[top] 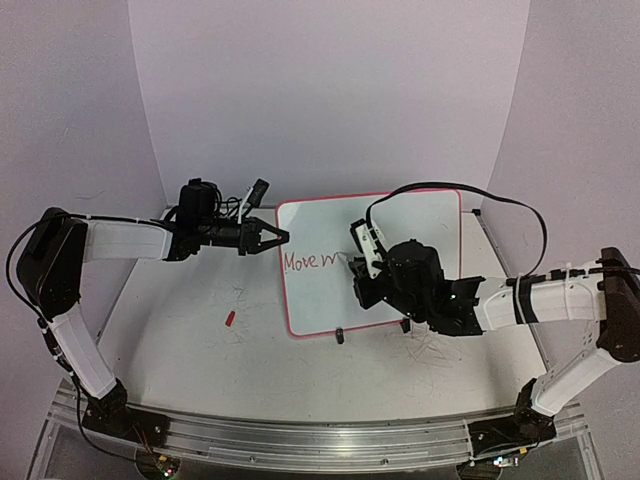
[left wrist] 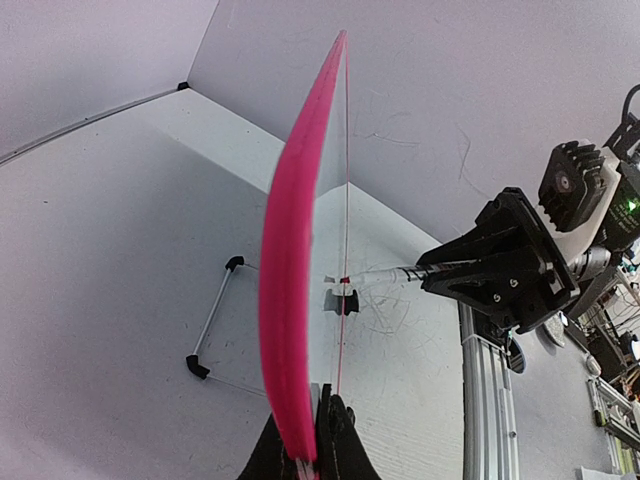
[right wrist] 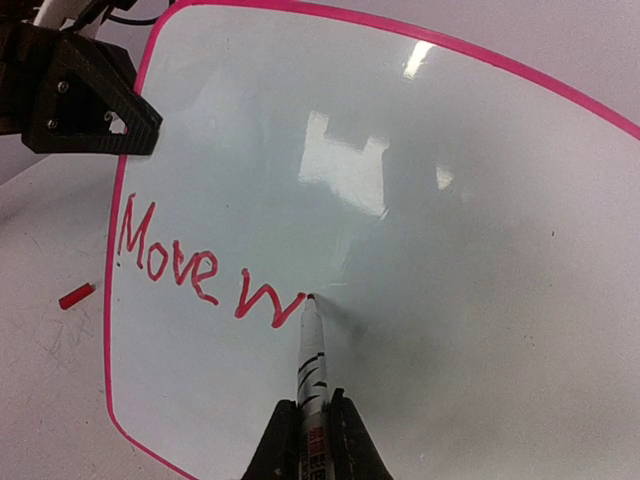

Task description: Write a sentence on the whiteboard

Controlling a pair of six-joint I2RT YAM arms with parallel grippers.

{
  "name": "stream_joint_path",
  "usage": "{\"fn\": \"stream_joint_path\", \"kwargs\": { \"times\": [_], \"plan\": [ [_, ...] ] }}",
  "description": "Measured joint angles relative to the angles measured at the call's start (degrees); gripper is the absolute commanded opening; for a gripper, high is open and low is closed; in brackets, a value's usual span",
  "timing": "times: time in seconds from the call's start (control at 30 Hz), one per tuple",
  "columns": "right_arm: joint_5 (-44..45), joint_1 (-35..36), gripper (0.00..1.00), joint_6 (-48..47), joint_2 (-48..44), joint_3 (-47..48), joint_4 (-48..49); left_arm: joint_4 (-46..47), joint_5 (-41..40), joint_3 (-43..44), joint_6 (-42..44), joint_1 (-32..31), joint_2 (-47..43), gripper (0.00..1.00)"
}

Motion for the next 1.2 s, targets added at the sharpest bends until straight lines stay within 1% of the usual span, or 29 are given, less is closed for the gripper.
{"fn": "stream_joint_path", "kwargs": {
  "times": [0.73, 1.0, 1.2],
  "plan": [
    [1.74, 0.13, 0.0, -0.17, 1.85, 1.83, 0.08, -0.28, -0.15, 0.0, 0.06, 0.02, -0.02, 0.0],
    [1.16, 0.0, 0.0, -0.08, -1.4, 0.57, -0.31, -0.26, 0.02, 0.0, 0.11, 0.0, -0.02, 0.0],
    [-0.34, 0.0, 0.0, 0.02, -1.73, -0.08, -0.46, -0.26, 0.02, 0.0, 0.11, 0.0, -0.02, 0.0]
  ]
}}
